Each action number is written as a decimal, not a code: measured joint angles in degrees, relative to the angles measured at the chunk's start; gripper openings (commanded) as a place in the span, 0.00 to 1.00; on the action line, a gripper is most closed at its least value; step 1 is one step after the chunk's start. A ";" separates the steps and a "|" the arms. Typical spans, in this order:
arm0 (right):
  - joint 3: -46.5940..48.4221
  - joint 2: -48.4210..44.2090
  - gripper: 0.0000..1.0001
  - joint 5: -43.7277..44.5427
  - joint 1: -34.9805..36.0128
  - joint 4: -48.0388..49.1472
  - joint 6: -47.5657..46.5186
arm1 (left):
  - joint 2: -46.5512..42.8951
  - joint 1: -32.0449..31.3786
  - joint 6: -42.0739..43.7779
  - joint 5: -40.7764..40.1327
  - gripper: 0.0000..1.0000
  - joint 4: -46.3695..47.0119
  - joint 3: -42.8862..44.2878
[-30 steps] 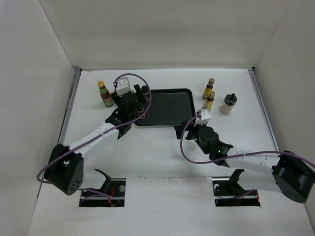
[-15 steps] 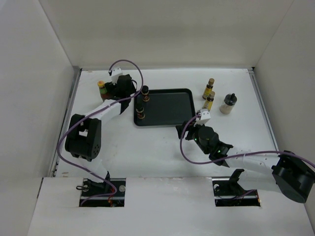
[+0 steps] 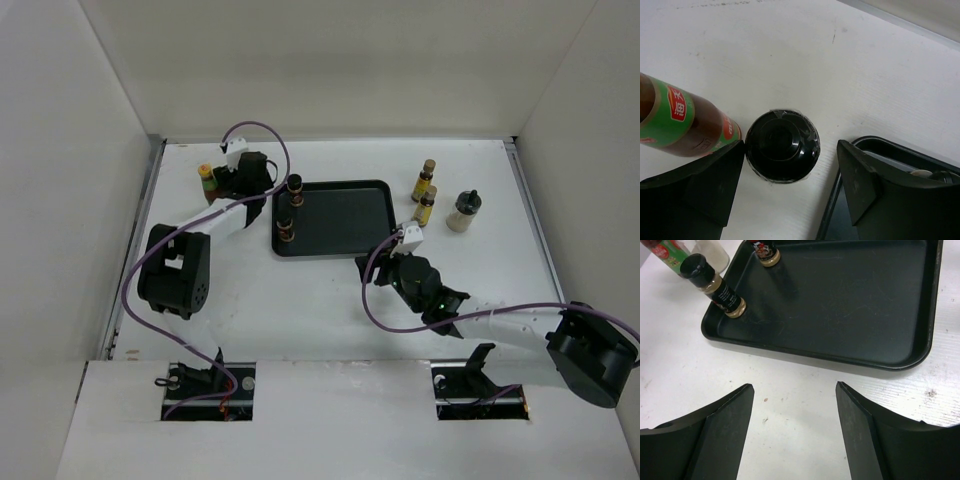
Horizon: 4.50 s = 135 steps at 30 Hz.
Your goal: Organize the condiment bottles
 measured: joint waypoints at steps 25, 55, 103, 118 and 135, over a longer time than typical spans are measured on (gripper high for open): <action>0.00 -2.05 0.80 0.07 0.00 -0.39 0.04 | -21.66 -13.00 5.49 -5.90 0.32 5.33 -2.36; -0.48 -5.51 0.84 0.59 -0.22 -0.39 0.11 | 10.40 -19.98 6.60 -0.79 0.43 13.14 5.38; 28.20 11.87 1.00 4.63 -44.65 -29.75 0.76 | -70.40 -44.39 3.26 -23.17 0.59 25.97 -57.79; 36.98 24.37 0.95 1.09 -47.43 -27.56 0.79 | -65.77 -44.65 3.23 -22.36 0.59 28.59 -57.79; 32.26 18.78 0.97 7.30 -47.80 -25.31 0.68 | -65.90 -44.39 3.23 -22.16 0.59 28.76 -57.79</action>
